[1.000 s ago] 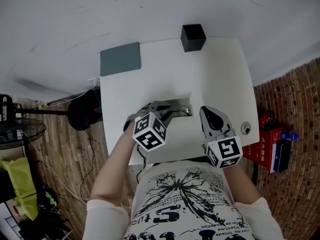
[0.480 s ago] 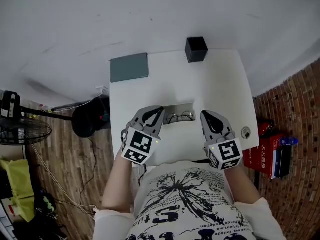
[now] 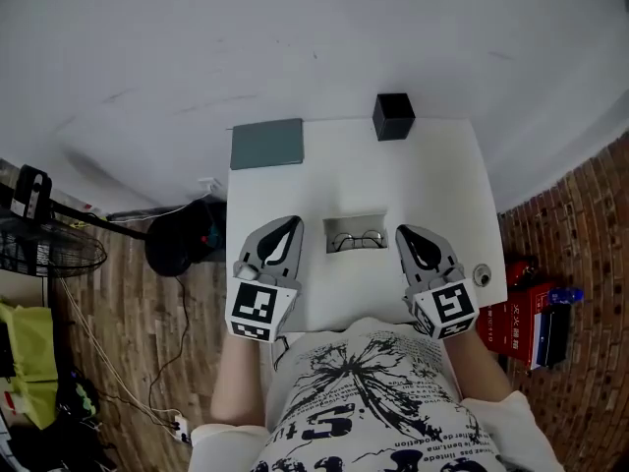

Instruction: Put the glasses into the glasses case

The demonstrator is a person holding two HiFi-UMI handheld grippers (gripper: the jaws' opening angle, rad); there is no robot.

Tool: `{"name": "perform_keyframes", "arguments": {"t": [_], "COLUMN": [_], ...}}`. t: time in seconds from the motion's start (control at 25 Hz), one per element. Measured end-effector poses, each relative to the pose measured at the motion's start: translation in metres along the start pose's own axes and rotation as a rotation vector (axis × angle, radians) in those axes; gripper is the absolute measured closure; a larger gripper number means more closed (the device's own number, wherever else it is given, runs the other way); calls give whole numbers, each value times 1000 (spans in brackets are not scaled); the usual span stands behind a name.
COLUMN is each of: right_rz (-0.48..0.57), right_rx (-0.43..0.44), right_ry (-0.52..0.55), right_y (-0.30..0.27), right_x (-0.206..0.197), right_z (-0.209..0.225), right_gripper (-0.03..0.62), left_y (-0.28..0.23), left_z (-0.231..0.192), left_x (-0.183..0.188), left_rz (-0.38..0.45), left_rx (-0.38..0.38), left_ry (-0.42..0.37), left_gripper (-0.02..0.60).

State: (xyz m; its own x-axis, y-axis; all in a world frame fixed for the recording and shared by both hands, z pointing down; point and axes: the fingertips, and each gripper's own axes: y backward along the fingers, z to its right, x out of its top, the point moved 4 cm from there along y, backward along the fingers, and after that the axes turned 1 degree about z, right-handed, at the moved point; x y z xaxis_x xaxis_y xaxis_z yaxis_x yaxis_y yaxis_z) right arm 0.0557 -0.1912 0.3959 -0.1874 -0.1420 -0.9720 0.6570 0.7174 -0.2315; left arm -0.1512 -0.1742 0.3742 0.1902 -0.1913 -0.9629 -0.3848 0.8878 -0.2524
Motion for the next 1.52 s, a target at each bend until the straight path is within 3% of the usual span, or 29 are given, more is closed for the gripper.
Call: {"name": "perform_keyframes", "arguments": {"t": [0.2, 0.56, 0.88, 1.52], "right_rz": [2, 58, 14, 26], "right_rx": [-1, -15, -21, -35], "right_ry": [16, 24, -15, 16], "right_y": [2, 11, 7, 1], "right_x": [4, 11, 5, 7], "right_z": [1, 5, 10, 11], "right_gripper": [579, 580, 580, 580], "left_y": [14, 9, 2, -4], "left_z": [-5, 5, 13, 10], "left_x": [1, 14, 13, 10], "left_rz": [29, 44, 18, 16], "left_rx": [38, 12, -19, -30], "left_ry": [38, 11, -20, 3], "left_gripper": [568, 568, 568, 568]}}
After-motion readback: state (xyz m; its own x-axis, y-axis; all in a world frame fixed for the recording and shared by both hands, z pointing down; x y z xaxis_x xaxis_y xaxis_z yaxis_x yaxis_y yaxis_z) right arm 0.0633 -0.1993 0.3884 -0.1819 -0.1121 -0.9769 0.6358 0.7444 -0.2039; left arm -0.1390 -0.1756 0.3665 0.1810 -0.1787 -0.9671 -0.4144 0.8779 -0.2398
